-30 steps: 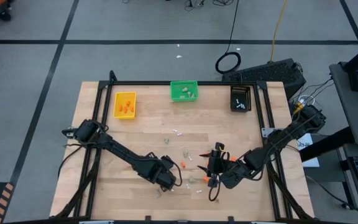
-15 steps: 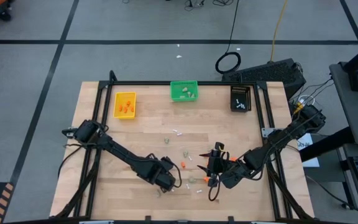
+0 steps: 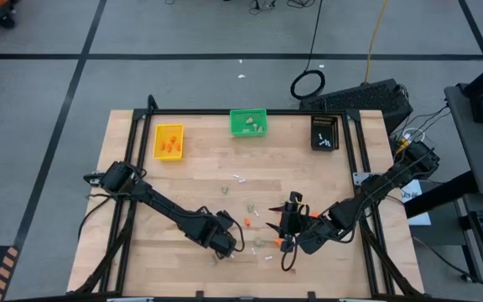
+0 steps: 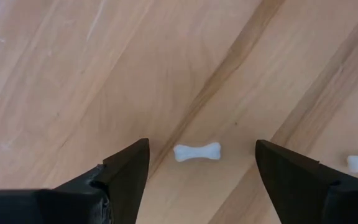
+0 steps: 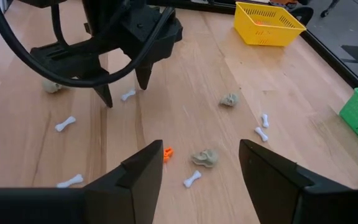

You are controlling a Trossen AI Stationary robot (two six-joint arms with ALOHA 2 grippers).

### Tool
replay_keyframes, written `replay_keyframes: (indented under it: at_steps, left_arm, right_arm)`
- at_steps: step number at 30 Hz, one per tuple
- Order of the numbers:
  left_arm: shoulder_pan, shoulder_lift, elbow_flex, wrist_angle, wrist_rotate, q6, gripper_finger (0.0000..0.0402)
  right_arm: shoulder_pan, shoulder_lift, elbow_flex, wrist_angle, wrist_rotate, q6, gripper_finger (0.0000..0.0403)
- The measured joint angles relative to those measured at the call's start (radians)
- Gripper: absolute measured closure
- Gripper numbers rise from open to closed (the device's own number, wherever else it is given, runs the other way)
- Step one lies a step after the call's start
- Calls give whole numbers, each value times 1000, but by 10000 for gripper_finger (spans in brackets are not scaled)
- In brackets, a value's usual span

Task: Sort Halloween decoration
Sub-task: Put the white bone toy into the black bin

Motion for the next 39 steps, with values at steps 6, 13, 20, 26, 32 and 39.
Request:
replay_keyframes:
  at_steps: [6, 13, 20, 26, 32, 39]
  left_arm:
    - [0, 0, -4, 3, 4, -1, 117]
    - [0, 0, -4, 8, 0, 15, 117]
    - [3, 0, -4, 11, -10, 15, 117]
    - [1, 0, -4, 10, 0, -10, 117]
    - [1, 0, -4, 9, 17, -29, 117]
    - [1, 0, -4, 9, 23, -30, 117]
  right_arm:
    - [0, 0, 0, 0, 0, -3, 206]
    - [0, 0, 0, 0, 0, -3, 206]
    - [0, 0, 0, 0, 0, -3, 206]
    - [0, 0, 0, 0, 0, -3, 206]
    - [0, 0, 0, 0, 0, -3, 206]
    - [0, 0, 0, 0, 0, -8, 206]
